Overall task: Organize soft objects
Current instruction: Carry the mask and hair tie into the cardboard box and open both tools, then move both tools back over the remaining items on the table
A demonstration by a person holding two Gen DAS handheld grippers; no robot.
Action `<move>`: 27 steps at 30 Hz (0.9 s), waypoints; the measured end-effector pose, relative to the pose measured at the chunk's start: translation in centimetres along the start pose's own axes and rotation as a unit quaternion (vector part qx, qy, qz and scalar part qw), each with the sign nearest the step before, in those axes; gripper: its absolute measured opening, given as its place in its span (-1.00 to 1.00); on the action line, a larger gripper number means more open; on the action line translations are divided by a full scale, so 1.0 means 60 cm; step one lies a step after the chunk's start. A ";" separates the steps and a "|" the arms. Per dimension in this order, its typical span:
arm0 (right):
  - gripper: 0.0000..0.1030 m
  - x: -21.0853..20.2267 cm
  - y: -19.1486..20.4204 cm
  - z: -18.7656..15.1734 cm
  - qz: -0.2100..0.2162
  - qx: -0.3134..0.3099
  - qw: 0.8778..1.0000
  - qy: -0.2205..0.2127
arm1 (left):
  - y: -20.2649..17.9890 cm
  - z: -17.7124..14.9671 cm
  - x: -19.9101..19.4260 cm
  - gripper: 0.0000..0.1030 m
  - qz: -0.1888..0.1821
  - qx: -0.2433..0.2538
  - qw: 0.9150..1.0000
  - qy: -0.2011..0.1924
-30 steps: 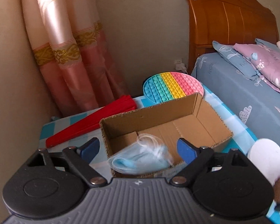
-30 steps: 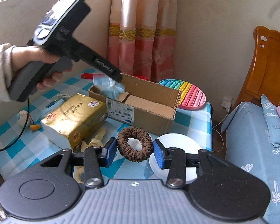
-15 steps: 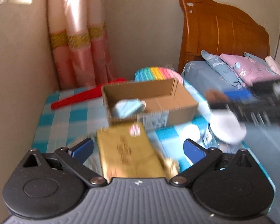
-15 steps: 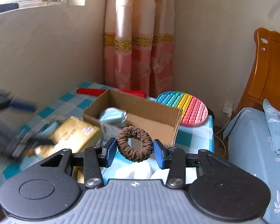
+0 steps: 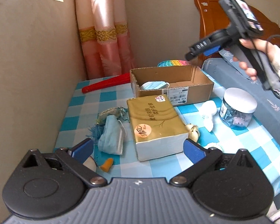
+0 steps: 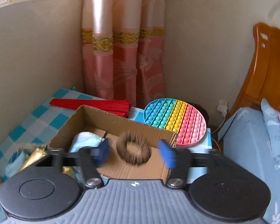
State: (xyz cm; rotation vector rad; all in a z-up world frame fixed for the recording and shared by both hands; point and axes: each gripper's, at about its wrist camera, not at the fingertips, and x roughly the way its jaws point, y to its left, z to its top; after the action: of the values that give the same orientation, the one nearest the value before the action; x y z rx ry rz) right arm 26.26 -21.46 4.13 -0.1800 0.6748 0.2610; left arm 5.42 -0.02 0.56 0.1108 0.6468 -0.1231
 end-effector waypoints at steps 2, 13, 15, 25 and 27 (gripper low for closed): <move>0.91 -0.002 -0.003 0.003 0.001 0.011 1.000 -0.010 | 0.004 -0.004 -0.007 0.98 -0.005 0.000 1.000 -0.003; 1.00 -0.067 0.041 -0.034 0.009 -0.018 1.000 -0.013 | 0.009 -0.017 -0.008 0.98 -0.018 0.005 1.000 -0.002; 1.00 -0.081 0.050 -0.046 0.015 -0.021 1.000 -0.013 | 0.011 -0.021 -0.008 0.98 -0.017 0.004 1.000 0.000; 1.00 -0.126 0.093 -0.144 0.045 -0.019 0.999 -0.002 | 0.038 -0.055 -0.003 0.98 -0.006 -0.016 1.000 0.022; 1.00 -0.124 0.103 -0.171 0.045 -0.026 0.999 0.007 | 0.045 -0.064 -0.002 0.98 0.001 -0.020 0.999 0.027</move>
State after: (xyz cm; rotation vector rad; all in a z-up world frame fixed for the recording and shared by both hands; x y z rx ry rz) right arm 12.76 -19.47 0.52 -0.2022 0.6903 0.3645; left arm 3.45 3.20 -2.22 0.0761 0.7033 -0.1058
